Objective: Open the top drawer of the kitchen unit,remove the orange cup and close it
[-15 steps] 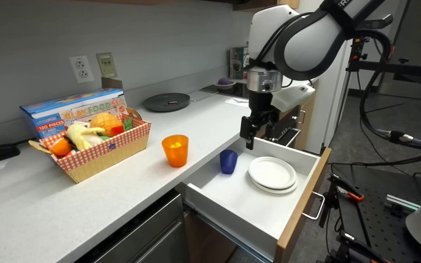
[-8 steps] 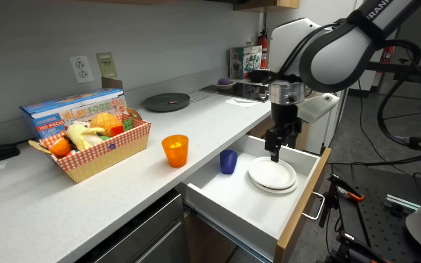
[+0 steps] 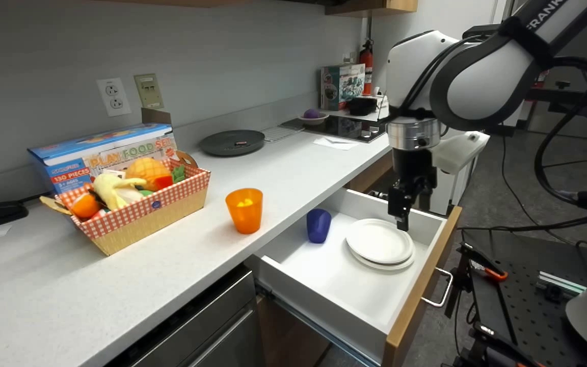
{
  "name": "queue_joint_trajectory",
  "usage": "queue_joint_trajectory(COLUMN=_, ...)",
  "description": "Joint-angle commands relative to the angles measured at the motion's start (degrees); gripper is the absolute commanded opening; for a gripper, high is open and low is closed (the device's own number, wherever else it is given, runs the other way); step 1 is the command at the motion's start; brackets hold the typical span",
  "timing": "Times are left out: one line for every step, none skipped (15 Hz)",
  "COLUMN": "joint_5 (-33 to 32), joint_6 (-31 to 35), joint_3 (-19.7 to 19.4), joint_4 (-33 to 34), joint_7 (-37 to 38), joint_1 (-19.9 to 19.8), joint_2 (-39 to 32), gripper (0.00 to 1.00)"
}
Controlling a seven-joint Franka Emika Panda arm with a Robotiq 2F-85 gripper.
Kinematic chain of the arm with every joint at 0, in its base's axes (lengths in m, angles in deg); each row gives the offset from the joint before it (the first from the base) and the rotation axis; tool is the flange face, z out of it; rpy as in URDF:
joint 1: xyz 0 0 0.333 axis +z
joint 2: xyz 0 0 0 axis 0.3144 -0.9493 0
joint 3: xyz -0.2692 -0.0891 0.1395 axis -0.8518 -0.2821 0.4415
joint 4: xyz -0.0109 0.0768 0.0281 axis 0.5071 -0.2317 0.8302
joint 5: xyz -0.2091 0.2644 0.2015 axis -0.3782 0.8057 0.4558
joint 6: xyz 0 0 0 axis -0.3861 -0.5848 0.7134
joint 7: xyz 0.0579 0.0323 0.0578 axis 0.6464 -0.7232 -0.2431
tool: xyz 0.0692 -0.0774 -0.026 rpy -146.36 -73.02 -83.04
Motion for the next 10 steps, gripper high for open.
queue_joint_trajectory(joint_5=-1.6, joint_6=-3.6, joint_3=0.3, joint_4=0.1, joint_7=-1.7, joint_1=-1.6, joint_2=1.0, gripper=1.0)
queue_joint_trajectory(joint_5=-1.4, joint_6=-4.7, joint_3=0.2, joint_4=0.1, joint_7=-2.3, joint_1=-1.5, joint_2=1.0, gripper=1.0)
queue_joint_trajectory(joint_5=-1.5, joint_6=-5.9, joint_3=0.1, joint_4=0.1, joint_7=-2.9, joint_1=-1.4, joint_2=0.8, gripper=1.0)
queue_joint_trajectory(joint_5=-1.1, joint_6=-7.9, joint_3=0.0, joint_4=0.1, joint_7=-4.0, joint_1=-1.2, joint_2=0.5, gripper=1.0)
queue_joint_trajectory(joint_5=-0.6, joint_6=-10.1, joint_3=-0.1, joint_4=0.1, joint_7=-5.1, joint_1=-1.0, joint_2=0.1, gripper=1.0)
queue_joint_trajectory(joint_5=-1.0, joint_6=-11.5, joint_3=0.0, joint_4=0.1, joint_7=-5.5, joint_1=-0.9, joint_2=-0.5, gripper=1.0)
queue_joint_trajectory(joint_5=-1.0, joint_6=-13.0, joint_3=0.0, joint_4=0.0, joint_7=-6.1, joint_1=-0.8, joint_2=-1.1, gripper=1.0)
queue_joint_trajectory(joint_5=-0.7, joint_6=-14.7, joint_3=0.1, joint_4=0.0, joint_7=-7.0, joint_1=-0.6, joint_2=-1.8, gripper=1.0)
queue_joint_trajectory(joint_5=-1.0, joint_6=-15.2, joint_3=0.2, joint_4=-0.1, joint_7=-7.1, joint_1=-0.5, joint_2=-2.6, gripper=1.0)
queue_joint_trajectory(joint_5=-0.8, joint_6=-16.1, joint_3=0.2, joint_4=-0.1, joint_7=-7.8, joint_1=-0.4, joint_2=-3.2, gripper=1.0)
